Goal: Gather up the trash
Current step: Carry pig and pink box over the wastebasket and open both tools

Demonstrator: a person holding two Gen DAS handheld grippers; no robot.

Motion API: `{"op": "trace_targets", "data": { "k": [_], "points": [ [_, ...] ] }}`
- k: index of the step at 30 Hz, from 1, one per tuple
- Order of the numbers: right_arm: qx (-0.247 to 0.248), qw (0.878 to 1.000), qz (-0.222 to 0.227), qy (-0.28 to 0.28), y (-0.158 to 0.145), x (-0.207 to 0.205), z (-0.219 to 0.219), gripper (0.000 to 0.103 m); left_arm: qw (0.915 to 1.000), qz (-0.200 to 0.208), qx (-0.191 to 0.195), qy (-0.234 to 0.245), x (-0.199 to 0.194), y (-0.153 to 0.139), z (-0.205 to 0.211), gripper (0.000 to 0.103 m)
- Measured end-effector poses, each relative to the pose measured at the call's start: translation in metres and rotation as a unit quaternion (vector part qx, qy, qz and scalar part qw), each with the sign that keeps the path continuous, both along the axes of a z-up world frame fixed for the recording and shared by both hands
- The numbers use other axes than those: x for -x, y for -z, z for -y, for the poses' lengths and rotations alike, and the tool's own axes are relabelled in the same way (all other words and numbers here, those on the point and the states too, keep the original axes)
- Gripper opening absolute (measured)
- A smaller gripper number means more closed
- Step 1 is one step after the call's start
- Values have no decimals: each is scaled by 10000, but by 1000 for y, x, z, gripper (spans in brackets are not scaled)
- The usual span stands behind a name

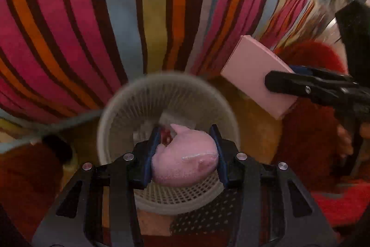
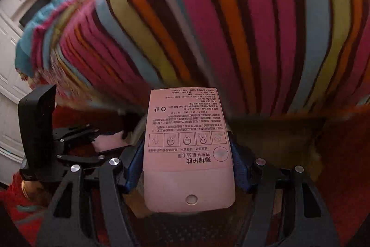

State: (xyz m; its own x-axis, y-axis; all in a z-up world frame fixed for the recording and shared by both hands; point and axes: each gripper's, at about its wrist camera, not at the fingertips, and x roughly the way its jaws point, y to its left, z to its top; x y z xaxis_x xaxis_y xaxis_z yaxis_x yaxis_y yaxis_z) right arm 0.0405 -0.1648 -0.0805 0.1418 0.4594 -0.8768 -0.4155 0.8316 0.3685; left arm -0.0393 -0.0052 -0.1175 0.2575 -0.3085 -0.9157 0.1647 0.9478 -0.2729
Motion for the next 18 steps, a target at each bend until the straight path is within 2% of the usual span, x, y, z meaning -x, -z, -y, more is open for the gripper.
{"op": "trace_targets", "data": {
  "k": [5,14,17,18],
  "points": [
    [322,9983,-397,-276,34,-2,-21,62,9988,-458,-154,105,-1,34,14,43],
    [489,9962,-456,-556,51,1,-37,62,9969,-772,-149,41,-3,51,13,44],
    [455,9961,-425,-619,57,13,-36,63,9955,-935,-143,-98,-7,57,8,61],
    [449,9963,-376,-630,56,13,-38,63,9949,-980,-207,-140,-6,60,6,78]
  ]
}}
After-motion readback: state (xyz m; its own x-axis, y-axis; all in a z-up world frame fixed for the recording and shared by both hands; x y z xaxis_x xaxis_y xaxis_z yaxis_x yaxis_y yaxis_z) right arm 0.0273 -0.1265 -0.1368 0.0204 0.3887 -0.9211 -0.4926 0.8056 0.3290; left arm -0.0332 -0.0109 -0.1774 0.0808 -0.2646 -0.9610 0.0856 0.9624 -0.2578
